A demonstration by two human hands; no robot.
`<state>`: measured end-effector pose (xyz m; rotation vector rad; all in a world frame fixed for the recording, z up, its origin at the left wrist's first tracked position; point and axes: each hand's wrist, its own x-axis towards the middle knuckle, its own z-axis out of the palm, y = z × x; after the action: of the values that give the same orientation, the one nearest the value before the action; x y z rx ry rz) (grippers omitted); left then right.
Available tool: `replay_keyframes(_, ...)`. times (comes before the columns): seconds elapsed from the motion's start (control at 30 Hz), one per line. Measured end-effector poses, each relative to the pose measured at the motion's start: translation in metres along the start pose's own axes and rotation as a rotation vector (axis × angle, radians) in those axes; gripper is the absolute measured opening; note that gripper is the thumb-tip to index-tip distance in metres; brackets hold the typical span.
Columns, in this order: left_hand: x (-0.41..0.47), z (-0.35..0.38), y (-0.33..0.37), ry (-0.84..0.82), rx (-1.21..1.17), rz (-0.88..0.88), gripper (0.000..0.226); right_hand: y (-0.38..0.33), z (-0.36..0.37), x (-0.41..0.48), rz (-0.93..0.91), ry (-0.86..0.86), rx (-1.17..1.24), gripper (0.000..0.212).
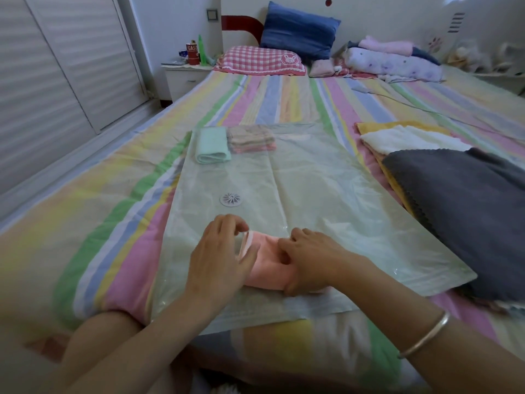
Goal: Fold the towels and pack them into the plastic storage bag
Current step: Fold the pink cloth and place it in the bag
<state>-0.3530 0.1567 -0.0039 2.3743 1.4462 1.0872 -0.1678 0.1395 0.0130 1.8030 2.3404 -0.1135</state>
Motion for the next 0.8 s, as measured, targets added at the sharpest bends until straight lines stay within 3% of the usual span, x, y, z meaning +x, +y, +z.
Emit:
replay_keyframes(0.1, -0.016, -0.008, 0.013, -0.194, -0.034, 0.269, 0.013, 0.004, -0.002, -0.005, 0.018, 0.014, 0.029, 0.052)
replay_keyframes(0.2, -0.027, 0.003, 0.018, -0.398, -0.037, 0.457, 0.02, 0.011, -0.004, -0.018, 0.087, -0.019, 0.076, 0.038)
replay_keyframes(0.27, -0.027, 0.013, 0.017, -0.571, 0.002, 0.421, 0.036, 0.019, -0.007, -0.028, 0.149, -0.076, 0.08, 0.032)
replay_keyframes(0.33, -0.024, 0.023, 0.014, -0.622, 0.033, 0.393, 0.046, 0.029, -0.008, -0.039, 0.197, -0.137, 0.071, 0.03)
replay_keyframes(0.53, -0.012, 0.03, 0.011, -0.7, -0.107, 0.309, 0.042, 0.061, 0.004, -0.071, 0.281, -0.157, 0.213, 0.032)
replay_keyframes(0.67, -0.008, 0.021, 0.011, -0.714, -0.227, 0.221, 0.023, 0.064, 0.013, -0.088, 0.303, 0.011, 0.25, 0.03)
replay_keyframes(0.73, -0.011, 0.017, 0.014, -0.682, -0.168, 0.292, 0.016, 0.055, 0.017, -0.099, 0.299, 0.223, 0.325, 0.032)
replay_keyframes(0.8, -0.016, 0.015, 0.019, -0.609, -0.079, 0.345, 0.025, 0.04, 0.02, -0.111, 0.238, 0.466, 0.418, 0.036)
